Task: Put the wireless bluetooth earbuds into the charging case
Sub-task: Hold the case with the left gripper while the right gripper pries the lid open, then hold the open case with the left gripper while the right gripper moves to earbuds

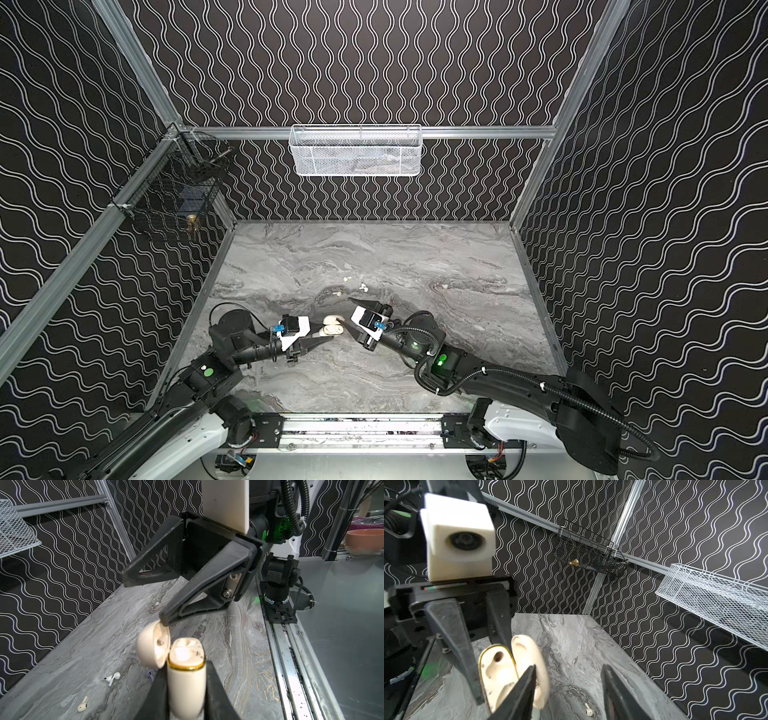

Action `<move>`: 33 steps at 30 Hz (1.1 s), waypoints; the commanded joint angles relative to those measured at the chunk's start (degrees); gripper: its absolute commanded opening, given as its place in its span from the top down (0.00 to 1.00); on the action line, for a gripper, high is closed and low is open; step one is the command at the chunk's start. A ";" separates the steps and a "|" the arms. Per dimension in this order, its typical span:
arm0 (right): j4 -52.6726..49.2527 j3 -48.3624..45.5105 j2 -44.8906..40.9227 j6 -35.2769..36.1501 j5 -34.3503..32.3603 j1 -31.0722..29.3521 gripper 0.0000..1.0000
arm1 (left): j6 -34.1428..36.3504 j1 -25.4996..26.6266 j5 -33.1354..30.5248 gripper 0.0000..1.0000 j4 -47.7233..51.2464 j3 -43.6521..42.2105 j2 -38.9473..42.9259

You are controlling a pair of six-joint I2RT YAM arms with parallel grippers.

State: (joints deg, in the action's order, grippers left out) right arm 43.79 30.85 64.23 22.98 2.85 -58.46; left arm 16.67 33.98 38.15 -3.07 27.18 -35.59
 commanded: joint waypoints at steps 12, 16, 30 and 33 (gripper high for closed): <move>-5.06 9.18 -3.97 -24.06 -23.78 4.42 0.40 | -23.60 0.00 -16.98 1.00 -35.19 -6.85 -2.04; -21.34 14.35 -3.44 -38.24 -27.26 11.79 0.33 | -25.00 -0.03 -18.92 1.00 -42.49 -8.99 -5.17; -48.74 25.93 21.06 -45.07 -9.03 20.83 0.30 | -13.49 0.00 -35.12 1.00 -44.28 -19.07 -7.82; -53.67 34.20 29.56 -44.48 -8.30 20.86 0.36 | -13.93 -0.09 -38.15 1.00 -44.46 -19.63 -7.47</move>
State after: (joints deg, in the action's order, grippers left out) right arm -3.60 60.45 88.82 -21.43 -9.56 -37.50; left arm 1.45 33.98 4.32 -45.17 7.75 -43.40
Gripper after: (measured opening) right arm 0.658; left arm 0.218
